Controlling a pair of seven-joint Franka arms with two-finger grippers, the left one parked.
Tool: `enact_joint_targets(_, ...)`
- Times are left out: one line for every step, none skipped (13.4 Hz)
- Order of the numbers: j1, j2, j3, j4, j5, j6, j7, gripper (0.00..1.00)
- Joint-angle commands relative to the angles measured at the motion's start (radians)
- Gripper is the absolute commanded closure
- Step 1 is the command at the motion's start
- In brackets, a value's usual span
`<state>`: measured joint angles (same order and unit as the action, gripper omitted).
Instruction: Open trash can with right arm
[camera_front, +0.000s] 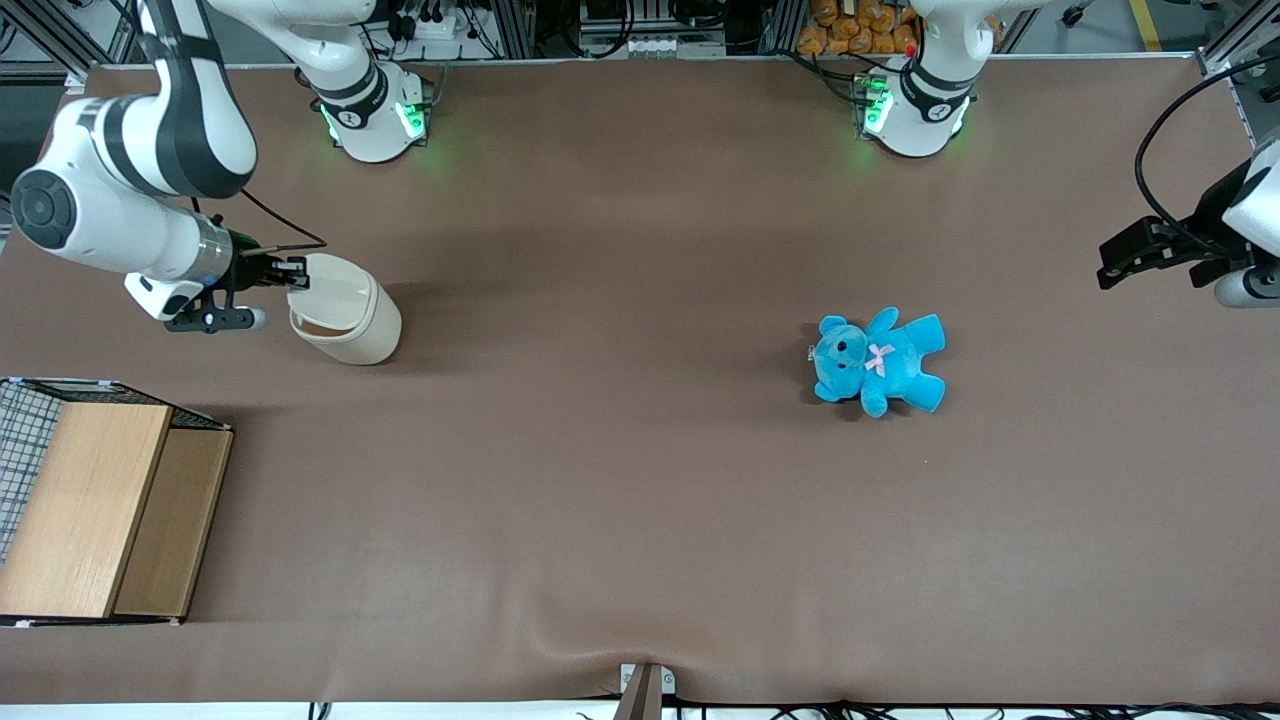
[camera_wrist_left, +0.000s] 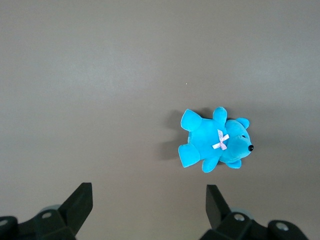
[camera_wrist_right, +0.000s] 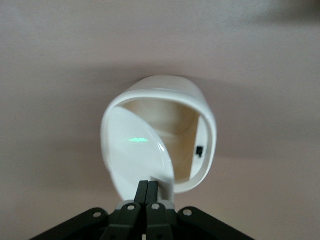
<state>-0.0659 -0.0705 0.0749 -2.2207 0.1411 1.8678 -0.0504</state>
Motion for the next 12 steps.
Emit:
enact_joint_targets(0.044,-0.015,-0.001,0.074,0.014,-0.087,0.073,0.98)
enact_joint_targets(0.057,-0.014,-0.001,0.094,0.015,-0.108,0.092,0.93)
enact_joint_targets(0.069,-0.014,-0.001,0.126,0.015,-0.134,0.107,0.73)
enact_joint_targets(0.072,-0.009,-0.001,0.175,0.018,-0.181,0.118,0.10)
enact_joint_targets(0.074,-0.003,-0.003,0.231,0.018,-0.226,0.136,0.00)
enact_joint_targets(0.071,0.000,-0.004,0.286,0.018,-0.264,0.136,0.00)
enact_joint_targets(0.064,0.011,-0.007,0.329,0.018,-0.284,0.136,0.00)
enact_joint_targets(0.061,0.014,-0.009,0.363,0.017,-0.288,0.135,0.00)
enact_joint_targets(0.057,0.015,-0.010,0.389,0.014,-0.286,0.124,0.00)
enact_joint_targets(0.042,0.023,-0.012,0.427,0.008,-0.286,0.119,0.00)
enact_joint_targets(0.025,0.038,-0.014,0.476,0.003,-0.298,0.119,0.00)
enact_joint_targets(0.009,0.049,-0.014,0.519,-0.009,-0.333,0.119,0.00)
